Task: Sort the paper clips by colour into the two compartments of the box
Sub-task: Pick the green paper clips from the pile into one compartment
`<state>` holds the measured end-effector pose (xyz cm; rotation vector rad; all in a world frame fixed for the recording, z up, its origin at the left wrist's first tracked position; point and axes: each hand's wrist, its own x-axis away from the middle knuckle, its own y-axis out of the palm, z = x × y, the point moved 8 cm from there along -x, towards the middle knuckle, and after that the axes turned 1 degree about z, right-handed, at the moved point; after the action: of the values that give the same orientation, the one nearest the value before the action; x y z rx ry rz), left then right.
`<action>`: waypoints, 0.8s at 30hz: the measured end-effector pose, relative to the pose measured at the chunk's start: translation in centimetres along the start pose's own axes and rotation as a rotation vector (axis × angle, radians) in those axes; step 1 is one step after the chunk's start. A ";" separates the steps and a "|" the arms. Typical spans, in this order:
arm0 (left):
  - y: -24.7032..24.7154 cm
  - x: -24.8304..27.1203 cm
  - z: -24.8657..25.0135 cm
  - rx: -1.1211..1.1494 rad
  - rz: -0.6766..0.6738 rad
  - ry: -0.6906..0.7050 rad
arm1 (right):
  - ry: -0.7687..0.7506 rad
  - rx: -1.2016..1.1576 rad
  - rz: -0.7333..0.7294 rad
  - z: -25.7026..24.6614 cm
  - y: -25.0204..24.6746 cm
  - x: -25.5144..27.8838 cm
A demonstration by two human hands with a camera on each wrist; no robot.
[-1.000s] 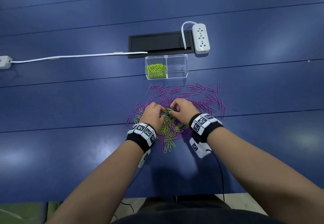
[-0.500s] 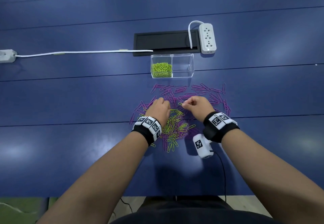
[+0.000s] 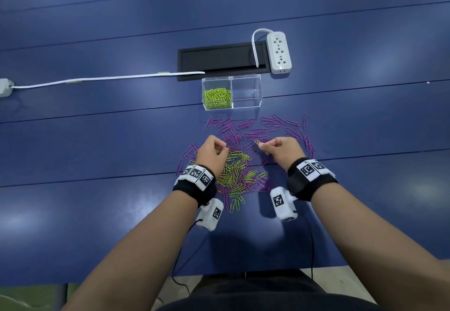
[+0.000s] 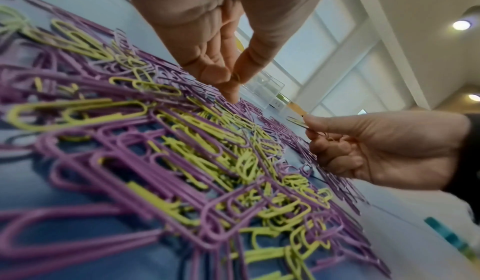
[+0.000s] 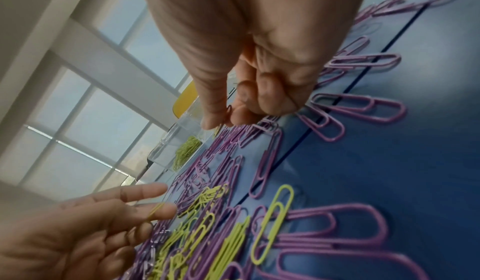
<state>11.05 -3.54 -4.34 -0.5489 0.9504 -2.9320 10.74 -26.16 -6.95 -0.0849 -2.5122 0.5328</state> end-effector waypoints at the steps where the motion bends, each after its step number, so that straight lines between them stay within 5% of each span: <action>1: 0.4 0.0 -0.1 0.032 -0.027 -0.004 | 0.001 0.058 0.006 -0.2 -0.1 0.1; 8: 1.7 -0.3 1.1 -0.218 -0.120 0.070 | -0.087 0.524 0.078 -1.6 -0.8 0.2; 15: 3.6 -0.6 1.8 -0.588 -0.245 0.331 | -0.357 0.604 0.002 -4.0 1.6 0.8; 24: 3.9 -0.7 2.3 -0.633 -0.262 0.385 | -0.307 0.531 0.022 -4.1 1.3 0.1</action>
<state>12.15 -7.93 -5.01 -0.0981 2.0227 -2.9721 12.81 -23.47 -4.23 0.1844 -2.5648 1.2838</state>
